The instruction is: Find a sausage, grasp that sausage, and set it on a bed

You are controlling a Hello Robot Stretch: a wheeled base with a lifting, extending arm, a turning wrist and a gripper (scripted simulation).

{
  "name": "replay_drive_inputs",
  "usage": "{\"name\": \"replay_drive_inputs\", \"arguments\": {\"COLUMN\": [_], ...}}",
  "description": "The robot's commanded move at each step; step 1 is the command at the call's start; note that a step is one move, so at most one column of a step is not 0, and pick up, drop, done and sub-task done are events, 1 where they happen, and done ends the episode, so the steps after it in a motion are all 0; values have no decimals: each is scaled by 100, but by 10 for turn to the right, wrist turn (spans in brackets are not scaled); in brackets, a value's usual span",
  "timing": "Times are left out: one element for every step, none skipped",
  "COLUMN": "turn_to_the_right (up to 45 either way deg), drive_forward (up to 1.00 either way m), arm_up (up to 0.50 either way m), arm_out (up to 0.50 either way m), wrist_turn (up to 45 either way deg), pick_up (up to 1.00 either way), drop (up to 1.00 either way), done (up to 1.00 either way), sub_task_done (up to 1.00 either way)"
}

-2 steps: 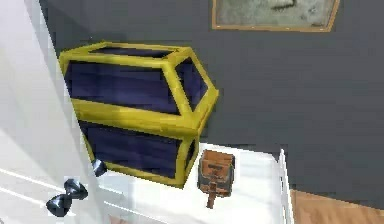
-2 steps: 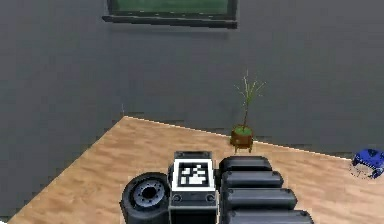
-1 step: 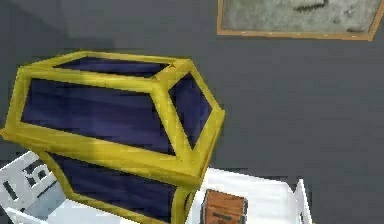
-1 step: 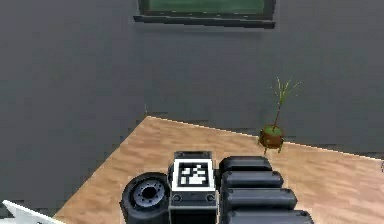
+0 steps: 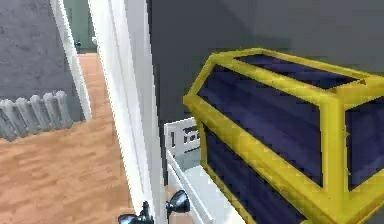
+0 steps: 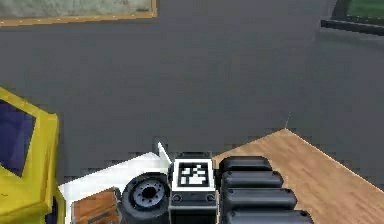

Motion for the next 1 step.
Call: {"name": "replay_drive_inputs", "arguments": {"turn_to_the_right": [-450], "drive_forward": [0], "arm_up": [0], "arm_out": [0], "wrist_turn": [0], "pick_up": [0], "drop": [0], "done": [0], "sub_task_done": [0]}}
